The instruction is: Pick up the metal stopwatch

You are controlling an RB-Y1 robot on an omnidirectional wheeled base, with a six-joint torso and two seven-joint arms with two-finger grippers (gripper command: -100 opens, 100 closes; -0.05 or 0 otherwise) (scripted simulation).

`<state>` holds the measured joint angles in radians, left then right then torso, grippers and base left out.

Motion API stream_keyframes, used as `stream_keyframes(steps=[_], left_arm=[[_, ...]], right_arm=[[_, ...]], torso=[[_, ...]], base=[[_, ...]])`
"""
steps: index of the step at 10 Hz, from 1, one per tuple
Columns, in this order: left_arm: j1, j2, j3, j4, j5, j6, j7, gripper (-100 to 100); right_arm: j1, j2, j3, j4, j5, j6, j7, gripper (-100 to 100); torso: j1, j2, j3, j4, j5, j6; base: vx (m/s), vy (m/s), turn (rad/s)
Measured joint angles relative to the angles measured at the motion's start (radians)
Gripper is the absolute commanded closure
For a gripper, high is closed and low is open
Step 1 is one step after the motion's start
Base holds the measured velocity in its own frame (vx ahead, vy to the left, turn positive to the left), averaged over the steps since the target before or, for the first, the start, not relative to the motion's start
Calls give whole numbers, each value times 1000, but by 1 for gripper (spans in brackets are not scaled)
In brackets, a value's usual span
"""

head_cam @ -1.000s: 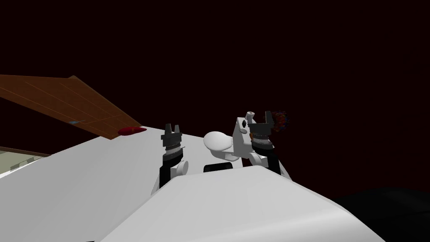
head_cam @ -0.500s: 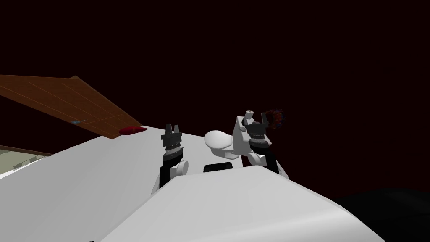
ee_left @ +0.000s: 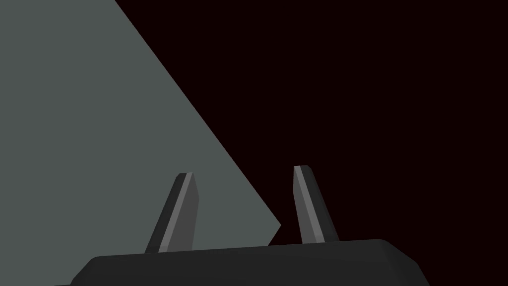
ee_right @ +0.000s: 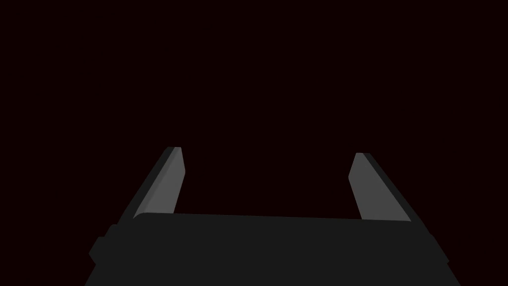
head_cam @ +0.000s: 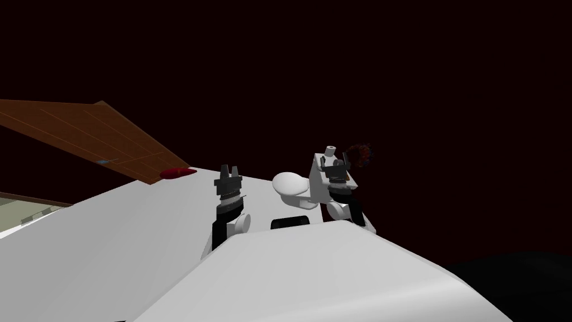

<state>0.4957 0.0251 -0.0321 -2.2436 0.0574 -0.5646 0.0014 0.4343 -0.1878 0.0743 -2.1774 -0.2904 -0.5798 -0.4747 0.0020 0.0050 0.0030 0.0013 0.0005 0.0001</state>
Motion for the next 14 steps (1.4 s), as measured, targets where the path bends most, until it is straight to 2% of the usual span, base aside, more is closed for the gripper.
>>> stream_keyframes(steps=[7, 14], left_arm=[[0, 0, 0, 0, 0, 0, 0, 0], [0, 0, 0, 0, 0, 0, 0, 0]], right_arm=[[-43, -17, 46, 71, -157, 29, -172, -100], [-72, -27, 94, 147, -306, 34, -353, -100]], torso=[[-1, -2, -1, 0, 0, 0], [-1, -3, -2, -1, 0, 0]], base=[[-49, 17, -8], [-34, 10, -10]])
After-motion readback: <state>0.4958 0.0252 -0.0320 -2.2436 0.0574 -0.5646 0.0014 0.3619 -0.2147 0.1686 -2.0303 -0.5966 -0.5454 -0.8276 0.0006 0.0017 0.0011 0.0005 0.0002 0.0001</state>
